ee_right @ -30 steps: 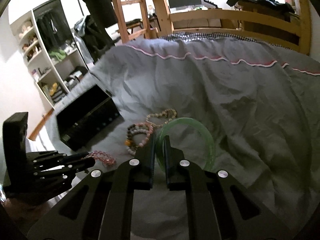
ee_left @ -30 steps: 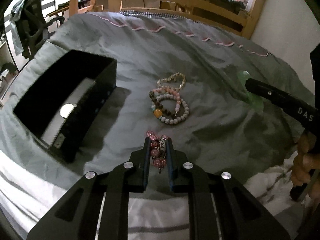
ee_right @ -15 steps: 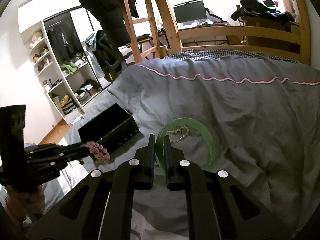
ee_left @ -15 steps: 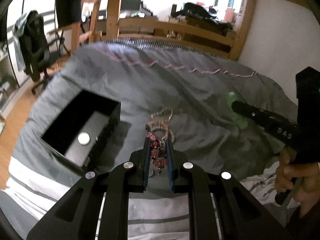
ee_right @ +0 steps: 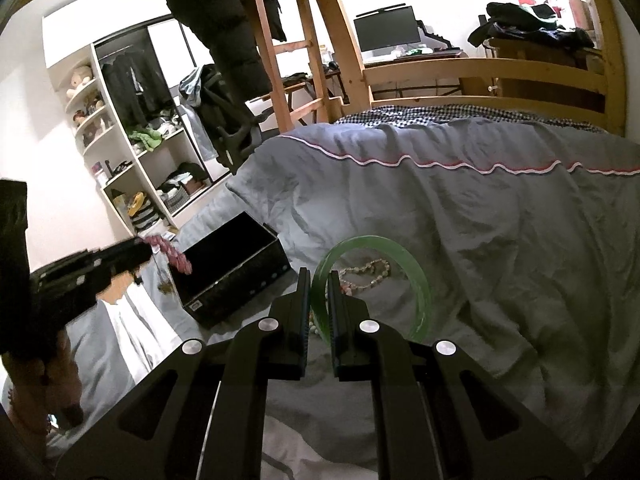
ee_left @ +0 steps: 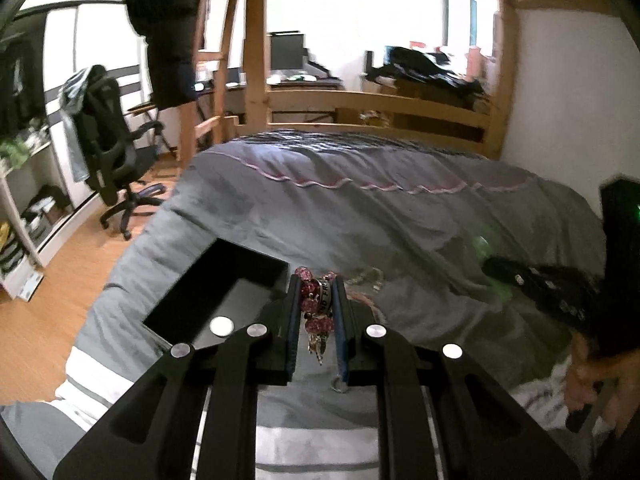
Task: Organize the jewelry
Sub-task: 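Carry the pink bracelet into the black box with the left tool while the right tool carries the bangle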
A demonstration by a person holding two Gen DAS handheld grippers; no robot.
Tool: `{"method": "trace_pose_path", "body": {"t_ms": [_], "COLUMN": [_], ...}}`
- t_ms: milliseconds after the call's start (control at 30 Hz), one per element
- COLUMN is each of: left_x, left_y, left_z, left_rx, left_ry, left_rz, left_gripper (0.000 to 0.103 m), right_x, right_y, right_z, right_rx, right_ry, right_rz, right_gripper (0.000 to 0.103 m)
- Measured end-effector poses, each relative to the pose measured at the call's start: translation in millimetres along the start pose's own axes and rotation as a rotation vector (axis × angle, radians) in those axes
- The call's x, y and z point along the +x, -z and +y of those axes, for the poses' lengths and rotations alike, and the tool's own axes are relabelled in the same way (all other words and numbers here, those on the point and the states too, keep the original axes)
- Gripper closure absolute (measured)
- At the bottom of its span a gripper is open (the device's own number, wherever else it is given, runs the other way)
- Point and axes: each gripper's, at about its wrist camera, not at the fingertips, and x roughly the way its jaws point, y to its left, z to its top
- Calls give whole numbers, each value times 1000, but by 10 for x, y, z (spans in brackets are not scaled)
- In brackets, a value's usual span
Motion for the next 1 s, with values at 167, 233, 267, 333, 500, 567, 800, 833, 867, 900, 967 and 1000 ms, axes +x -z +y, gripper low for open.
{"method": "trace_pose_path", "body": {"t_ms": [167, 233, 267, 333, 500, 567, 800, 833, 867, 900, 967, 1000], "left_x": [97, 159, 195, 275, 488, 588, 841, 870, 874, 882, 898, 902], "left_y": [-126, -149, -150, -136, -45, -7, 99, 111, 123, 134, 142, 142], "left_z": [248, 312, 343, 416, 568, 642, 785, 786, 783, 783, 783, 786], "left_rx": [-73, -96, -107, -128, -158, -178, -237, -237, -236, -236, -237, -239], "left_ry": [-75, -98, -104, -116, -136, -138, -127, -127, -131, -137, -133, -132], "left_rz": [-17, -16, -13, -3, 29, 45, 93, 99, 99, 99, 106, 107], "left_gripper": [89, 89, 89, 89, 89, 89, 88, 88, 88, 88, 88, 84], "right_x": [106, 152, 173, 226, 354, 446, 729, 766, 794, 827, 859, 872], "right_y": [49, 70, 82, 105, 191, 242, 417, 436, 448, 464, 482, 492], "right_z": [68, 101, 112, 138, 198, 218, 232, 228, 225, 223, 221, 224], "right_rx": [-11, -18, -22, -29, -42, -47, -54, -54, -53, -52, -51, -52], "right_ry": [-6, -9, -9, -10, -15, -18, -17, -17, -17, -14, -15, -14], "right_rz": [20, 30, 35, 50, 83, 105, 177, 185, 192, 200, 207, 211], "right_gripper": [94, 94, 94, 94, 94, 94, 94, 94, 94, 94, 94, 94]}}
